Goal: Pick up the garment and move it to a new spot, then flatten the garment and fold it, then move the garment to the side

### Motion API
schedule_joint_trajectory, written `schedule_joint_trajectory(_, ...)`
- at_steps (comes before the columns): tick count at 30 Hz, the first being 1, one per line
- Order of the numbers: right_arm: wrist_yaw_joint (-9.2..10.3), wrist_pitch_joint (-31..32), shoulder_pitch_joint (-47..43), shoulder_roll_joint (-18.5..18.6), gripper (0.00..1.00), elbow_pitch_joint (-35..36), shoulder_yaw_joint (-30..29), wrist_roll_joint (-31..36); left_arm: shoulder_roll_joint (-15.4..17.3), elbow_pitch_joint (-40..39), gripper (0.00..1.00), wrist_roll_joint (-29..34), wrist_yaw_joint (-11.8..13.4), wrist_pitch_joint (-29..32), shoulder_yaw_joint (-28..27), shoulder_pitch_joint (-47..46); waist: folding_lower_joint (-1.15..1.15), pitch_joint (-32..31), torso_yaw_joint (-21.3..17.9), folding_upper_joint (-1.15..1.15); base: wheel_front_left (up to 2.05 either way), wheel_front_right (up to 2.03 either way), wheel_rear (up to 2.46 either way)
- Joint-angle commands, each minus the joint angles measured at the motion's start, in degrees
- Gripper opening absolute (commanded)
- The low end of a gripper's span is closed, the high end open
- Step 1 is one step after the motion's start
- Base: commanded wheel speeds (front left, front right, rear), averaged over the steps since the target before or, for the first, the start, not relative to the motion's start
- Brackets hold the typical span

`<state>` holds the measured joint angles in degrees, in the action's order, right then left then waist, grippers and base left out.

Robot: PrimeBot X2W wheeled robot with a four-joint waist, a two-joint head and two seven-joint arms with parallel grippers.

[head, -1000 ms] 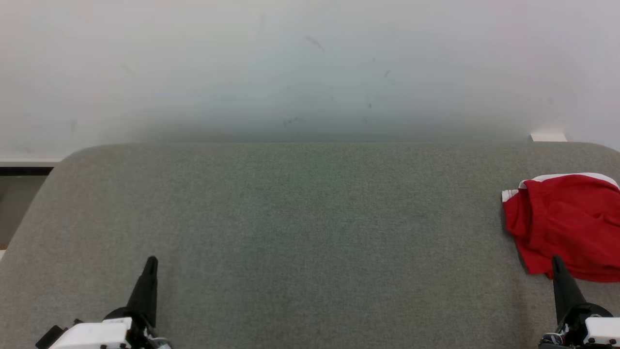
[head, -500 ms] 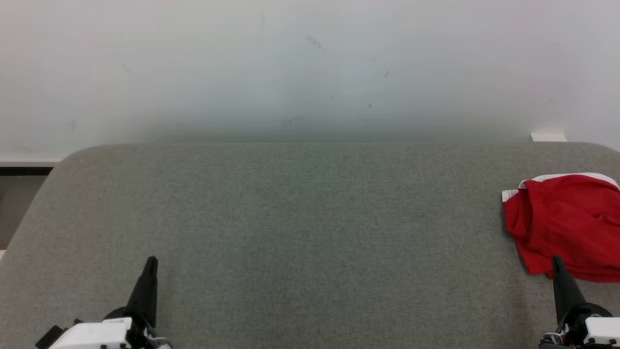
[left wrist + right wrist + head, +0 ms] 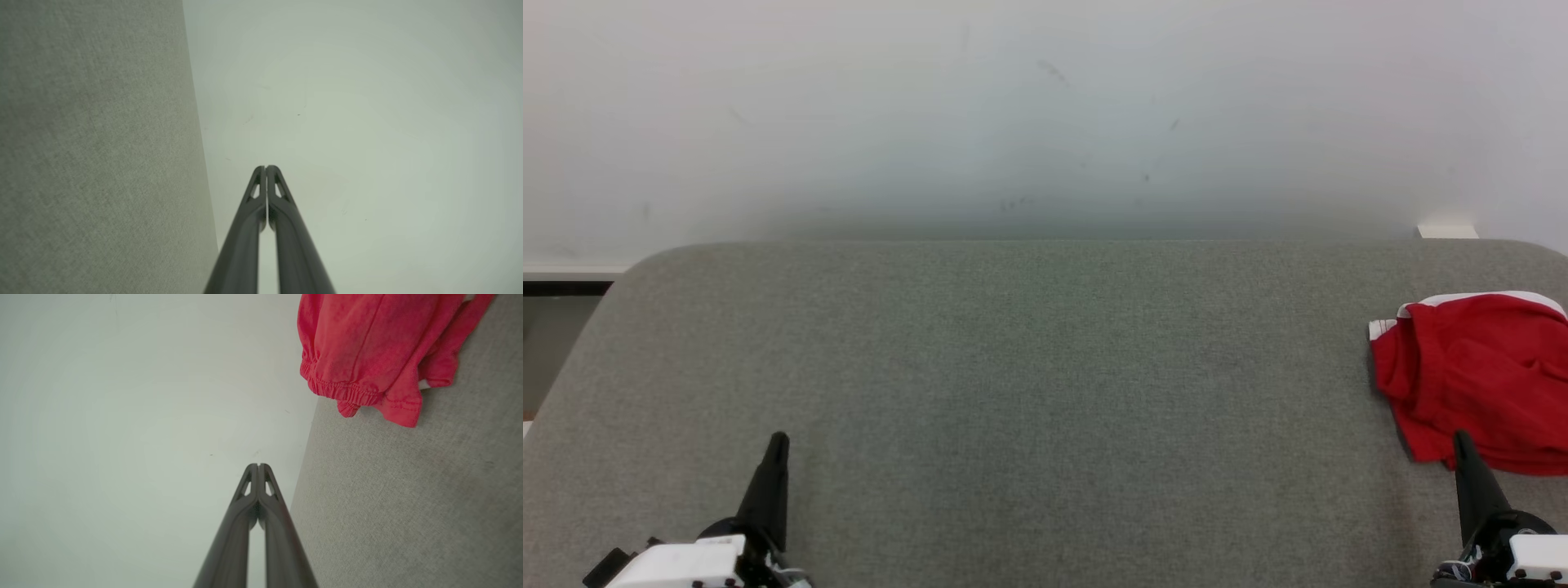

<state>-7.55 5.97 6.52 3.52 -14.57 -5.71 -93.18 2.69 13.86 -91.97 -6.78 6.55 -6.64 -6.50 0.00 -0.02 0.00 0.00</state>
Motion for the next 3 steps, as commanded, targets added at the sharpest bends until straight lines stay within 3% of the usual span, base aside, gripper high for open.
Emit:
schedule_joint_trajectory(1, 0.12, 0.0, 0.4, 0.04, 0.0, 0.25, -0.17, 0.13, 0.36, -0.2, 0.0, -0.67, -0.29, 0.27, -0.12, -0.22, 0.0, 0.0, 0.0, 0.0, 0.0, 0.0, 0.0)
schedule_joint_trajectory(3, 0.12, 0.01, 0.4, 0.03, 0.0, 0.25, -0.17, 0.14, 0.36, -0.2, 0.0, -0.67, -0.29, 0.27, -0.12, -0.22, 0.0, 0.0, 0.0, 0.0, 0.0, 0.0, 0.0)
